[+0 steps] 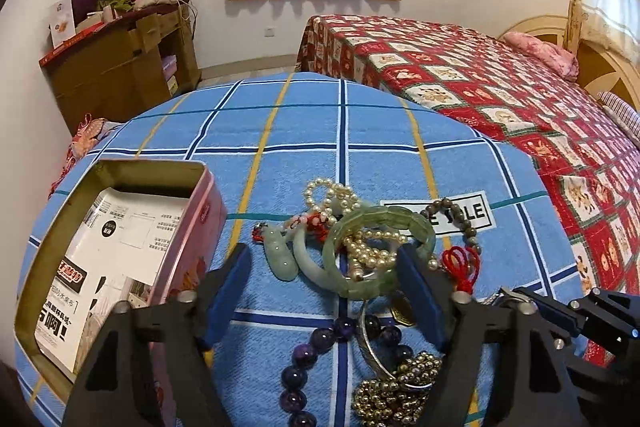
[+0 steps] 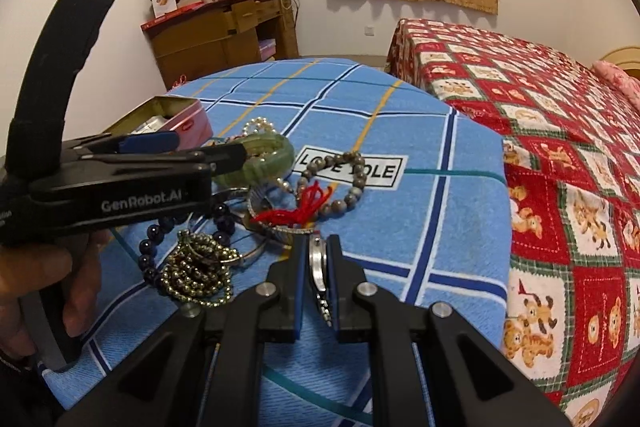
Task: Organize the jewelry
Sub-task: 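Grasp the green jade bangle with the left tool while the right tool holds the watch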
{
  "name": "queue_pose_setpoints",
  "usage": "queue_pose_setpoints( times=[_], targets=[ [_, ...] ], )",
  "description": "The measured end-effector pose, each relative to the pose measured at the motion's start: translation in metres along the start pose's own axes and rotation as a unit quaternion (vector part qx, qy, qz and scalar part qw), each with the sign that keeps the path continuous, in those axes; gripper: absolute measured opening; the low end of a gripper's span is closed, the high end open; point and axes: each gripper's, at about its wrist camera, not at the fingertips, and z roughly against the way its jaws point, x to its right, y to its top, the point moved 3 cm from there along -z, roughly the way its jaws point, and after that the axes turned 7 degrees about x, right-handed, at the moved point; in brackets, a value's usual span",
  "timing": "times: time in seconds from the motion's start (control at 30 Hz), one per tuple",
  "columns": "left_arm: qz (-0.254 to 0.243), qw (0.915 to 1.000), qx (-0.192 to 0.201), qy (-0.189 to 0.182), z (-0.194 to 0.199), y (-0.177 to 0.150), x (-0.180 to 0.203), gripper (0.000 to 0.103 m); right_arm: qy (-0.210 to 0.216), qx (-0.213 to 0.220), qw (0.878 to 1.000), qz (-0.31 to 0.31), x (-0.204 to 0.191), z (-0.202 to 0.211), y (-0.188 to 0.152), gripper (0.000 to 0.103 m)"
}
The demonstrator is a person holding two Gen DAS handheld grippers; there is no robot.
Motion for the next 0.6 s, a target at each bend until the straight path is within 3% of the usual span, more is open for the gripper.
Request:
queue_pose_setpoints(
  times=[0.07,0.2,0.37,0.43,0.57,0.6],
  targets=[
    [0.006,1.0,0.0,-0.006,0.002,0.001,0.0,0.058,0.0,0.0,1.0,0.001,0.0,0.0,-0.001,0.012],
    [0.024,0.9995,0.014,0.015,0.007,0.006,-0.011,0.058,-0.001,0.001,1.0,0.004,-0.001,0.0,-0.003,0.012],
    [0.009,0.9997,-0.014,0.018,-0.009,0.0,-0.009,0.057,0.002,-0.001,1.0,0.01,-0.005,-0.001,-0.004,0.012],
    [0.003,0.9997,-0.021,0.008,-0.013,-0.003,-0.005,0.047,0.002,0.0,1.0,0.013,-0.006,0.0,-0.005,0.012],
    [0.0,0.9992,-0.033,-0.023,-0.015,-0.004,0.002,0.01,0.001,0.011,1.0,0.01,-0.003,0.004,-0.001,0.012],
    [0.001,0.9993,-0.029,-0.024,-0.011,-0.003,0.002,0.007,0.001,0.016,1.0,0.008,-0.002,0.006,0.001,0.012]
  ],
)
